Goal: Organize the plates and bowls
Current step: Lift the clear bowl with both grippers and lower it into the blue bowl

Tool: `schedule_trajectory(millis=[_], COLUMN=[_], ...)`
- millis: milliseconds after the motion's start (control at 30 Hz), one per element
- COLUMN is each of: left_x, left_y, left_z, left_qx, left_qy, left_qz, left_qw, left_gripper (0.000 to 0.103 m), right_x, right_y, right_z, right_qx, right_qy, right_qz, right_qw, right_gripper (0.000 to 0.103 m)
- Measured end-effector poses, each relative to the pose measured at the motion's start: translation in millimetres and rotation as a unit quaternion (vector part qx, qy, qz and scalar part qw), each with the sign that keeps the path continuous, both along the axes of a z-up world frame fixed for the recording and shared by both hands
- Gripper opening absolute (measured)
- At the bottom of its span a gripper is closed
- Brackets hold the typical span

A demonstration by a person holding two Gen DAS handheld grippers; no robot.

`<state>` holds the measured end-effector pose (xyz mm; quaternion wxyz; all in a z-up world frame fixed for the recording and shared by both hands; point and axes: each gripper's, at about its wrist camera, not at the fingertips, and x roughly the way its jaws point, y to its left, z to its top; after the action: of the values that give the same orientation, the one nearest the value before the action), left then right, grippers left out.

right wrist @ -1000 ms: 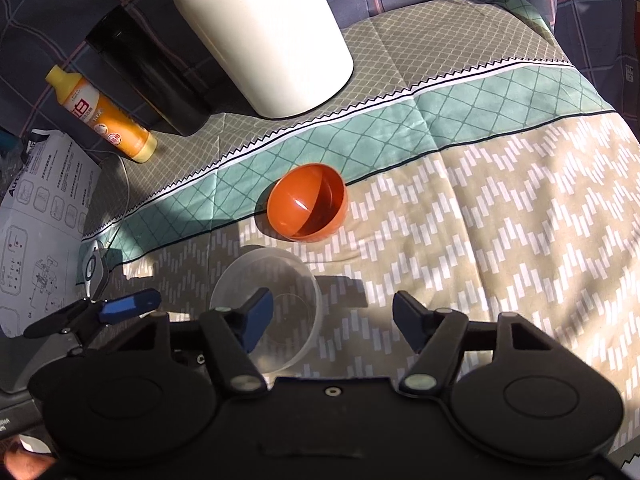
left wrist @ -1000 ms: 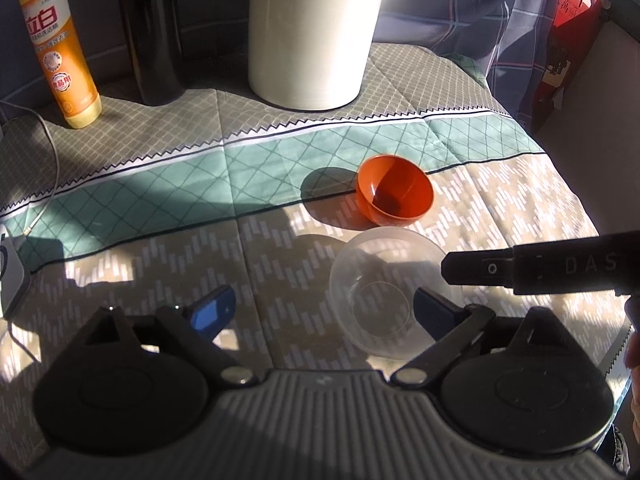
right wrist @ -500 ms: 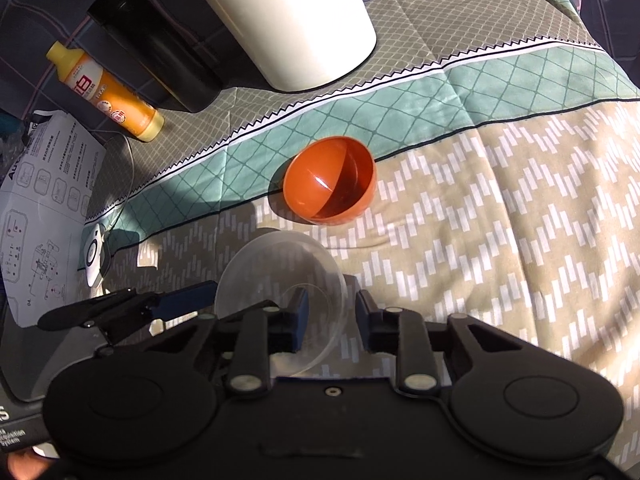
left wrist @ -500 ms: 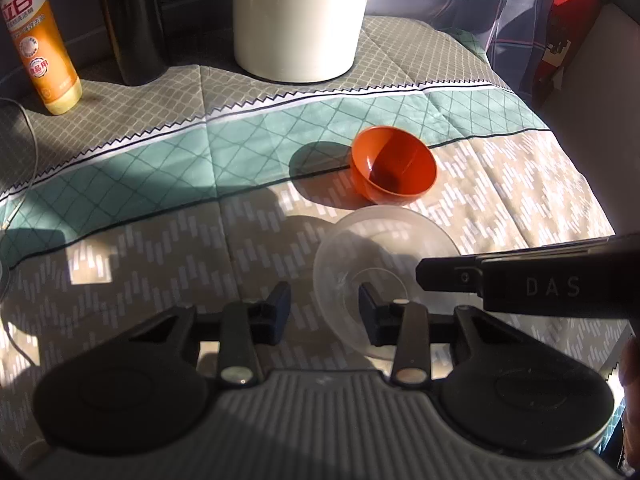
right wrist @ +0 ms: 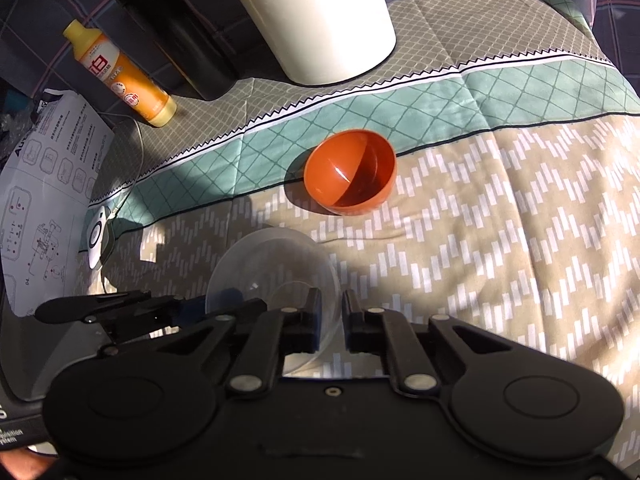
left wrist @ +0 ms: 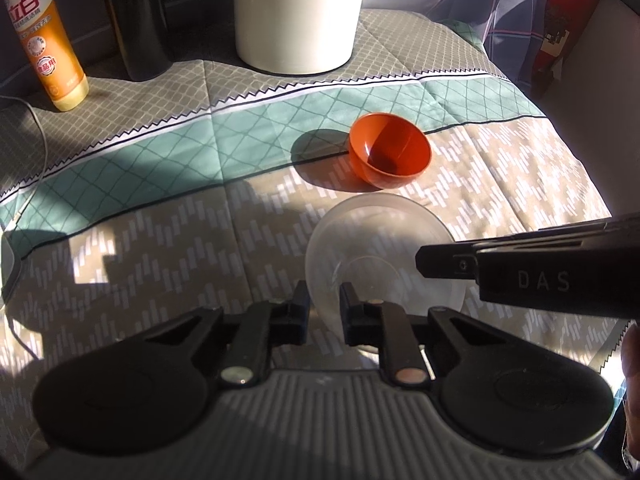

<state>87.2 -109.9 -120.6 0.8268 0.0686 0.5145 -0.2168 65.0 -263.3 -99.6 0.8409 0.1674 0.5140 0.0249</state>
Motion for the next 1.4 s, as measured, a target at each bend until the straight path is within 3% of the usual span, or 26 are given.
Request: schedule_trajectory(millis=[600, 1067, 1400], left_x=[-55, -108, -117], left_y=[24, 46, 46], left_z=[48, 44, 32], left_qx=[-0.013, -0.01, -0.006], left_qy=[-0.028, 0.006, 0.03], left_qz=[-0.004, -0.009, -0.018], left_qw=[0.9995, 0.9999, 0.9994], left_gripper=[0.015, 0.017, 0.019], right_x=[-44, -88, -97], right_y=[23, 45, 48], right_z=[45, 51, 40], right_qx=[-0.02, -0.025, -0.026], right_qy=[-0.034, -0.02, 0.006], right_qz=[0.034, 0.078, 0.086], right_qw=[0.999, 0.996, 0.996], right_gripper=[0.011, 0.011, 0.011])
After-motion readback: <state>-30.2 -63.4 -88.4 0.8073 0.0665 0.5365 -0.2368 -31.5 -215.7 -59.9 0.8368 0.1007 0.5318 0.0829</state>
